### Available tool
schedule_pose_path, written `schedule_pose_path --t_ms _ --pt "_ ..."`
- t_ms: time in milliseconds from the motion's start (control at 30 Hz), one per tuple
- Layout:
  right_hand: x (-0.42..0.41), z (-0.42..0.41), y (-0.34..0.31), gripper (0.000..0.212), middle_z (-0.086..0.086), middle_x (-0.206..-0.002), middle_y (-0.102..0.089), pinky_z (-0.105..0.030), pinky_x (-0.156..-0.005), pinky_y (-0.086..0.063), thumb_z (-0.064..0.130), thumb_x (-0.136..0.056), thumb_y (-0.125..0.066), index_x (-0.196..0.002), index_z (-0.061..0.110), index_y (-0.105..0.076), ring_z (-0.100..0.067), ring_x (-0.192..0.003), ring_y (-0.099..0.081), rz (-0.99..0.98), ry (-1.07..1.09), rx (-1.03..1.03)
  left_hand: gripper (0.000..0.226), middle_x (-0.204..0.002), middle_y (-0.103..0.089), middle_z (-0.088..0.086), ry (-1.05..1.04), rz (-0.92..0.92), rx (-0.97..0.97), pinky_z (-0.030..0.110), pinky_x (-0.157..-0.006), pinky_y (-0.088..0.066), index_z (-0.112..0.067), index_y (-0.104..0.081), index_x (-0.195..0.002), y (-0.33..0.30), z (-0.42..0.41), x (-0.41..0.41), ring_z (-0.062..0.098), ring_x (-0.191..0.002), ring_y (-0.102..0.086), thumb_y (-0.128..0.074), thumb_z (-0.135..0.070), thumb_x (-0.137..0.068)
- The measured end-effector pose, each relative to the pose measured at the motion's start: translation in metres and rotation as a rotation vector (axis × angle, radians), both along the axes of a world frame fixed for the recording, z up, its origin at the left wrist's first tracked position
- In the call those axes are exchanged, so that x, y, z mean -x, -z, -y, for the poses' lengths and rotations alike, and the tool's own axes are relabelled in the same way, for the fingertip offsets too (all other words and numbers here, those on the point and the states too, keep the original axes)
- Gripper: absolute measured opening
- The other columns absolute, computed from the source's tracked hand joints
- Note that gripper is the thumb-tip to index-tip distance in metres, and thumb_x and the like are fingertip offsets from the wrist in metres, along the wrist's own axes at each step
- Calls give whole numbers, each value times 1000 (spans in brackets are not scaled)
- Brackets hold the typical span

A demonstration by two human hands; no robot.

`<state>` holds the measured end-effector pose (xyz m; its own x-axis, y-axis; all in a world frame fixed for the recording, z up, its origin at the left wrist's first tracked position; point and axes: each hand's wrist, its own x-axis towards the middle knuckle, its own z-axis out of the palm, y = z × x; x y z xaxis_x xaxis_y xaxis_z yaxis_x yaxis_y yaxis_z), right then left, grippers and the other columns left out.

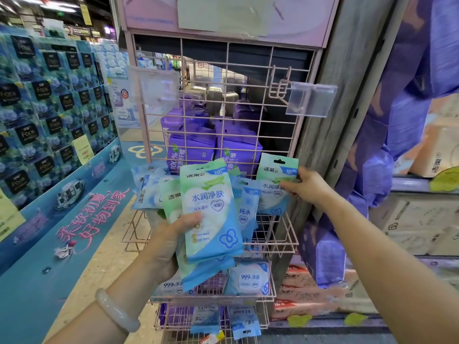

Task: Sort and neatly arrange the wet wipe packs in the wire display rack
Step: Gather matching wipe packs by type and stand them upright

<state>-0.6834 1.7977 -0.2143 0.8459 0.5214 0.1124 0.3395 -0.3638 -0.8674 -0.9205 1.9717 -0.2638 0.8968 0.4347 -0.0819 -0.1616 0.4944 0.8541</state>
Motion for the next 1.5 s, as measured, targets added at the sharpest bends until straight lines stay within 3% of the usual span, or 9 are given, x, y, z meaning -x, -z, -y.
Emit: schedule_pose_path --t_ms 133,267,467,633,733,867,1000,1233,1500 --pt "-7 -11 14 24 3 -83 -64 -10 -42 -45 11 -85 -62 -109 10 -57 -6 -61 -58 -62 -17 228 38 -81 -76 10 26 -27 5 31 -51 -56 -13 -67 -95 0 2 -3 23 -65 -72 -72 -7 -58" --pt "-4 -29 42 43 -9 -107 -64 -42 -80 -54 8 -77 -70 -116 7 -52 -26 -93 -63 -17 233 89 38 -85 -76 11 24 -51 14 32 -53 -57 -12 -67 -97 1 3 -6 24 -68 -72 -69 -15 -60" --pt "4 -31 51 40 -15 -110 -63 -40 -85 -51 7 -78 -69 -113 2 -53 -25 -95 -59 -90 258 31 45 -87 -76 10 17 -56 4 32 -54 -57 -10 -66 -103 1 2 -8 24 -70 -72 -73 -11 -59" --pt "47 -26 16 26 -8 -88 -64 -37 -71 -52 33 -86 -59 -95 9 -58 -17 -76 -59 142 215 -85 41 -89 -76 11 25 -28 7 33 -55 -57 -13 -67 -100 5 3 -13 25 -72 -73 -72 -12 -59" --pt "105 -28 9 44 -2 -73 -64 -23 -52 -53 57 -74 -59 -80 14 -58 -5 -58 -62 -111 -137 -180 49 -92 -75 12 18 -4 -7 33 -57 -57 -12 -67 -103 6 8 -17 26 -77 -72 -76 -14 -55" --pt "133 -29 22 19 -3 -97 -73 -37 -80 -58 28 -75 -73 -91 21 -66 -17 -87 -71 -358 -272 -165 67 -89 -75 15 31 5 -26 33 -55 -57 -7 -66 -103 9 11 -20 29 -75 -72 -88 -15 -40" --pt "127 -26 24 19 -7 -98 -73 -38 -81 -57 12 -79 -68 -98 12 -65 -22 -89 -70 -493 -289 -268 81 -96 -73 18 55 -7 26 37 -58 -57 -8 -69 -100 9 6 -20 33 -83 -71 -94 -32 -27" --pt "56 17 16 26 1 -82 -75 -26 -63 -58 6 -73 -64 -99 7 -60 -12 -71 -70 -341 21 -740 28 -78 -76 7 -43 -42 96 26 -49 -54 -13 -73 -85 14 -5 -17 20 -64 -72 -70 -19 -58" --pt "21 -6 60 8 -18 -107 -65 -33 -68 -56 8 -87 -59 -94 12 -57 -25 -82 -65 -307 111 -363 33 -80 -76 8 -92 -53 82 29 -49 -55 -12 -70 -91 13 -8 -9 24 -65 -72 -70 -18 -59"
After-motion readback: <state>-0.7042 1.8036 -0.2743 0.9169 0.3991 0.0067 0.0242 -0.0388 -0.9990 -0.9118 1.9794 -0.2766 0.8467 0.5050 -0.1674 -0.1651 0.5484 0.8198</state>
